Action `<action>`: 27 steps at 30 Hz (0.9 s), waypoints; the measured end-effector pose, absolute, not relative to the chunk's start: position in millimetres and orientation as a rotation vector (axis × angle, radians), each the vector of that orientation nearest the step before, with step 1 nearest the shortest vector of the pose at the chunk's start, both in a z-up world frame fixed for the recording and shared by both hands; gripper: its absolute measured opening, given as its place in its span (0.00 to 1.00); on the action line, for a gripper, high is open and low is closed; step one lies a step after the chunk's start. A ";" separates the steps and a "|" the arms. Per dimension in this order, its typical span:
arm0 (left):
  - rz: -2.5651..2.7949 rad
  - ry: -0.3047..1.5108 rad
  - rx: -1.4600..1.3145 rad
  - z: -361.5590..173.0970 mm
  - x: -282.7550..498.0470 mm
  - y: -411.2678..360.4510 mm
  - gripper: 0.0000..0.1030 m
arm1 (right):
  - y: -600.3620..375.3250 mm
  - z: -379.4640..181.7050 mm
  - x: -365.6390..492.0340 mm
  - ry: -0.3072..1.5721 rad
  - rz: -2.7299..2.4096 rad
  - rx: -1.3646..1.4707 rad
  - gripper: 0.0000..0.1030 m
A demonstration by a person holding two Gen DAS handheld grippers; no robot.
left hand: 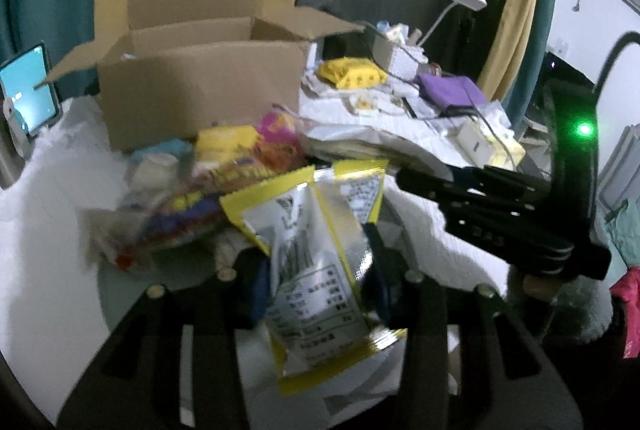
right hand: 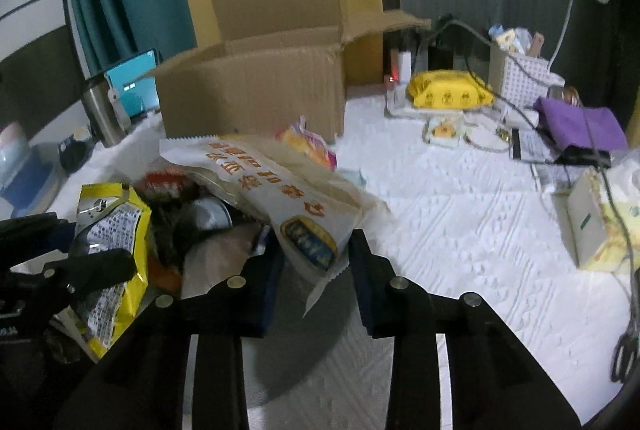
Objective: Organize snacks
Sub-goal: 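Grasp the yellow-and-white bag with the left tool while the right tool grasps a brown packet, then lift both packets into the cardboard box and open both tools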
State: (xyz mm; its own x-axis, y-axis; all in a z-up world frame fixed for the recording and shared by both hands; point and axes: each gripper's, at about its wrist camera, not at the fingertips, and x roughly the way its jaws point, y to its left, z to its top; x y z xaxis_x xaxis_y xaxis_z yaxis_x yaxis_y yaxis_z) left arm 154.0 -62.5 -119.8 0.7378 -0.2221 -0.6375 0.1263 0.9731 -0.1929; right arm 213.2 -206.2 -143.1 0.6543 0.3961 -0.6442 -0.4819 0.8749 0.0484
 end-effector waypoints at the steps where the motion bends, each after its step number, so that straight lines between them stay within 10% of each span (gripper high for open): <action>1: -0.191 0.710 -0.140 -117.3 156.1 -60.2 0.41 | -204.8 -139.1 212.6 0.690 0.498 -0.133 0.31; 27: -0.102 0.531 -0.123 -58.0 195.3 20.1 0.41 | -155.9 -75.5 235.0 0.557 0.515 -0.174 0.08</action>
State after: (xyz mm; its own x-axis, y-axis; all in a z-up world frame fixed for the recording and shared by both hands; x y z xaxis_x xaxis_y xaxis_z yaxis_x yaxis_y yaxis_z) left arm 195.3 20.1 -58.0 0.8576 -0.1285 -0.4981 0.0646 0.9875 -0.1435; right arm 235.0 -155.9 -75.5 0.7262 0.4187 -0.5453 -0.5111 0.8593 -0.0208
